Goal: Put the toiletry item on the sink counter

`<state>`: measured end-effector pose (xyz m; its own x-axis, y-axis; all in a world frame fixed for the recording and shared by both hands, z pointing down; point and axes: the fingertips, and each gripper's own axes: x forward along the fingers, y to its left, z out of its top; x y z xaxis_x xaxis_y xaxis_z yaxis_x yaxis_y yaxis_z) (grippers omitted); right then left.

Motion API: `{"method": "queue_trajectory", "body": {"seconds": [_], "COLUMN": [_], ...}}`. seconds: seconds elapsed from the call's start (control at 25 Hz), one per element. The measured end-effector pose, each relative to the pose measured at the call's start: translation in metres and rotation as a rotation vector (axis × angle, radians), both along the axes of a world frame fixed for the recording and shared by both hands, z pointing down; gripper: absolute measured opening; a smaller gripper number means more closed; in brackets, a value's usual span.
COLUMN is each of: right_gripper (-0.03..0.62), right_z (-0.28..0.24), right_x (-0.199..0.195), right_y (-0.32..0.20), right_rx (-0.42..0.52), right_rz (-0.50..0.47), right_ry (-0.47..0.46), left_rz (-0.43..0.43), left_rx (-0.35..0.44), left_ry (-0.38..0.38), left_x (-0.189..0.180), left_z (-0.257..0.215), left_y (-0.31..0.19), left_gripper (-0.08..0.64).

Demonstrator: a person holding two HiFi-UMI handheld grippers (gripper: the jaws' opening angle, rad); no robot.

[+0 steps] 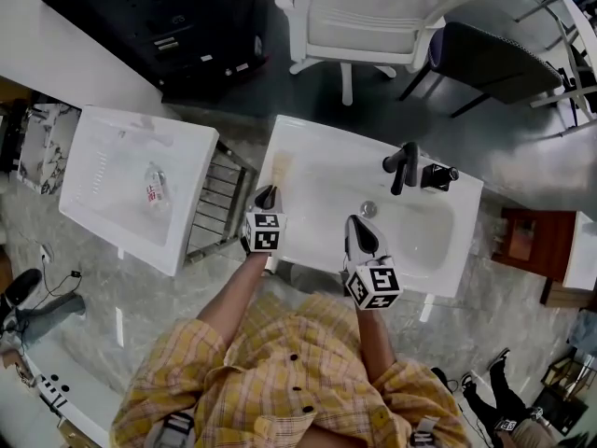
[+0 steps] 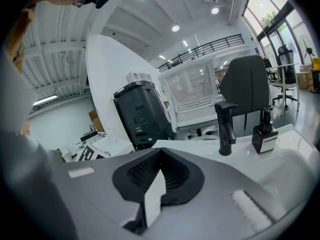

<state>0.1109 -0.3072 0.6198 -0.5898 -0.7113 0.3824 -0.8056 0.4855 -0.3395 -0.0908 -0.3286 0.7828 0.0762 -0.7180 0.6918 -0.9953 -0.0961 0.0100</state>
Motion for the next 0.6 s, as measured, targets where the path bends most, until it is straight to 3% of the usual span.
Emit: {"method": "queue_trajectory", "body": {"seconds": [0.6], "right_gripper": [0.002], "right_z": [0.0002], "right_x": [0.0052], "right_y": [0.0028], "right_rx": [-0.004], "right_rz": [0.002], "right_ry": [-0.001], "left_rz": [-0.017], "left_rx": [-0.036], "left_ry": [0.063], "left_x": [0.0042], "left_z": [0.0072], "left_y": [0.0001], "left_gripper": [0.117]}}
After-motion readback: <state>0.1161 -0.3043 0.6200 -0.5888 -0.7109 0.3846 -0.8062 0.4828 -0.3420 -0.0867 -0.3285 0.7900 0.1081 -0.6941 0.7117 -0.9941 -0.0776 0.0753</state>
